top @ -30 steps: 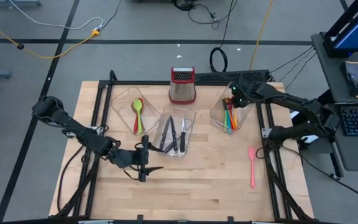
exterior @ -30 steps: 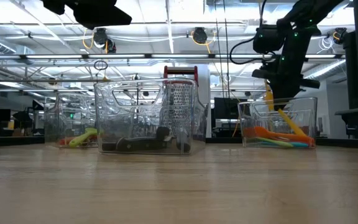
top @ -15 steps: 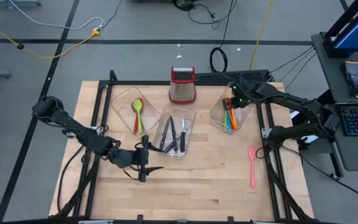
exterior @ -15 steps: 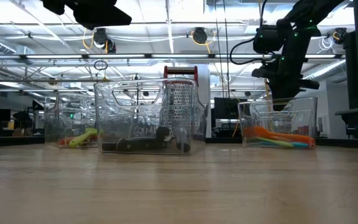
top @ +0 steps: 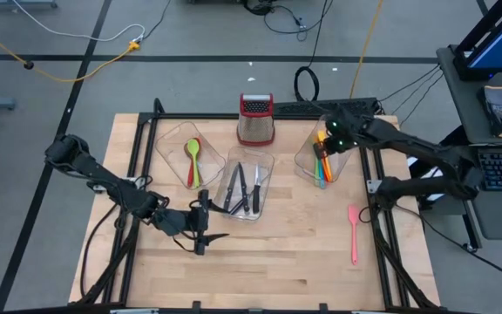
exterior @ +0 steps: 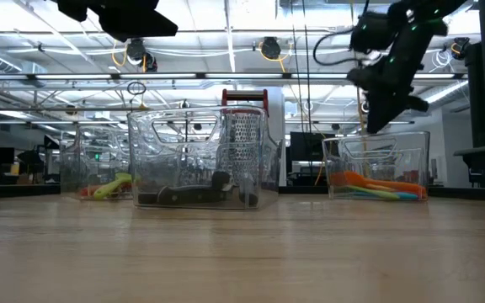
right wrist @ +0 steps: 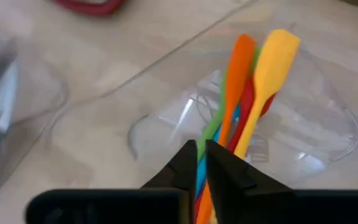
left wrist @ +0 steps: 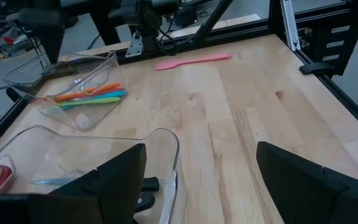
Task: Pick & Place Kitchen Items
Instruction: Put the pink spatula on the right transparent bin
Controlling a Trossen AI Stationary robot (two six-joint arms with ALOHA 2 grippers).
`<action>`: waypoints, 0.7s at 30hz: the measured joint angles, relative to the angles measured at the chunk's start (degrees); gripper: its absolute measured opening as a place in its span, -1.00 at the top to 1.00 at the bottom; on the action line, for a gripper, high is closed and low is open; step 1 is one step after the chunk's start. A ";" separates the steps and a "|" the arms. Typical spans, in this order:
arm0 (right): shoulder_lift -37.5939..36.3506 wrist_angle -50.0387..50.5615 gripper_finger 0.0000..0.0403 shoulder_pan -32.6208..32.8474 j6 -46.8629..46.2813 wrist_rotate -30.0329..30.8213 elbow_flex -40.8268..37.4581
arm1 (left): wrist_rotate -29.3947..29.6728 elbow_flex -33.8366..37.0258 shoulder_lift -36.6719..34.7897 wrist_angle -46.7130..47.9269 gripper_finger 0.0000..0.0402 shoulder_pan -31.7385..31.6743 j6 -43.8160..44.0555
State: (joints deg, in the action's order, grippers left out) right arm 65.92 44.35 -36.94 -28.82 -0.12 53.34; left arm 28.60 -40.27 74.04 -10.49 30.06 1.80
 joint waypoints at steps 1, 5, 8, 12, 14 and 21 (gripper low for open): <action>-1.22 0.70 0.92 0.96 0.28 -0.01 0.00 | 0.00 0.00 0.00 0.07 -0.53 0.00 0.02; -6.67 4.42 0.98 6.21 -0.43 0.23 0.00 | 0.00 0.00 0.02 0.50 -0.53 0.00 0.39; -10.32 9.24 1.00 11.83 -4.11 0.15 0.00 | 0.00 0.00 0.02 0.49 -0.53 0.00 0.92; -14.20 17.27 1.00 20.58 -12.09 0.02 0.00 | 0.00 0.00 0.02 0.49 -0.53 0.02 1.31; -15.69 21.37 1.00 25.09 -17.33 0.00 0.00 | 0.00 0.00 0.02 0.49 -0.53 0.02 1.56; -17.91 39.29 1.00 40.15 -41.27 -1.65 0.00 | 0.00 0.00 0.04 0.47 -0.53 0.07 1.99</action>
State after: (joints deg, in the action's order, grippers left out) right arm 48.01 83.64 3.22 -70.09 -1.77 53.34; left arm 28.60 -40.27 74.08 -10.02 30.13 3.79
